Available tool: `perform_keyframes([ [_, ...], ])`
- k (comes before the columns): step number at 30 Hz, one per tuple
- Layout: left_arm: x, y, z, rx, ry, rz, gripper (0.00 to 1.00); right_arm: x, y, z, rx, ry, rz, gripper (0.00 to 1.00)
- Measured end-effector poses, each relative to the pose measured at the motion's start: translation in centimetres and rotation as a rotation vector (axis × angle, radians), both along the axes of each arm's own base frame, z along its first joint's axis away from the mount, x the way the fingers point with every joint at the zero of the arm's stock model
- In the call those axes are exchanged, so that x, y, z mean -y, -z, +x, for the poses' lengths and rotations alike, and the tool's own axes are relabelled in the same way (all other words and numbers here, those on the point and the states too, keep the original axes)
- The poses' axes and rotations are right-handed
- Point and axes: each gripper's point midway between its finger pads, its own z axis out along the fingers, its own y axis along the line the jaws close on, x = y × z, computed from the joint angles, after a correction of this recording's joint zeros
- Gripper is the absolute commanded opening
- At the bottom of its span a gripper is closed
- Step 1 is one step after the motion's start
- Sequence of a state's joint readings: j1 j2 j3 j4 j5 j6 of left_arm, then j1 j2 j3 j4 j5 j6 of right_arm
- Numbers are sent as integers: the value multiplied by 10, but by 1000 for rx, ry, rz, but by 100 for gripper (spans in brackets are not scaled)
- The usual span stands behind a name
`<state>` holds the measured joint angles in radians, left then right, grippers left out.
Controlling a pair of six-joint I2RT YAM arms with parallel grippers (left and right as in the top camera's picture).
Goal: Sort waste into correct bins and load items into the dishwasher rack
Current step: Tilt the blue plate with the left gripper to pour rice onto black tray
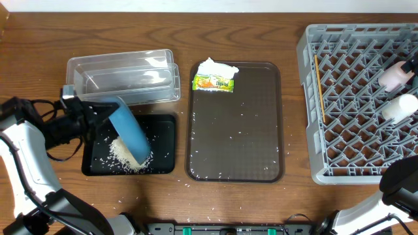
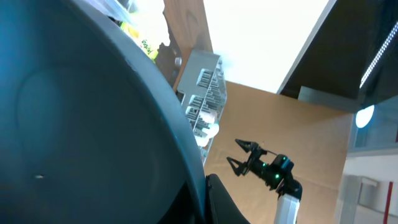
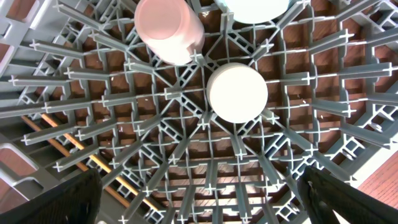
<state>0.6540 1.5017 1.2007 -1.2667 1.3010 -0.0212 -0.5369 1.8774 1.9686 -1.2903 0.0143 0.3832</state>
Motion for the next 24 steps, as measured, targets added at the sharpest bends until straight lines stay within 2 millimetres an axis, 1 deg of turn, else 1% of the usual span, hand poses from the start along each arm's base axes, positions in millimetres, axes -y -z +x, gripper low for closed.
perform_keyframes([
  [4,-7,-2,2,37,-16,10,6,0,0,0,0,0,0,99],
  [9,-1,-2,2,42,6,17,6,0,0,0,0,0,0,99],
  [13,-5,-3,1,43,-10,7,6,0,0,0,0,0,0,99],
  [16,5,-3,-3,21,20,-9,6,0,0,0,0,0,0,99],
  [18,13,-2,-2,22,52,4,6,0,0,0,0,0,0,99],
  [19,14,0,0,34,59,19,6,0,0,0,0,0,0,99],
  [22,4,0,5,64,36,43,6,0,0,0,0,0,0,99],
  [24,3,0,4,57,29,39,6,0,0,0,0,0,0,99],
])
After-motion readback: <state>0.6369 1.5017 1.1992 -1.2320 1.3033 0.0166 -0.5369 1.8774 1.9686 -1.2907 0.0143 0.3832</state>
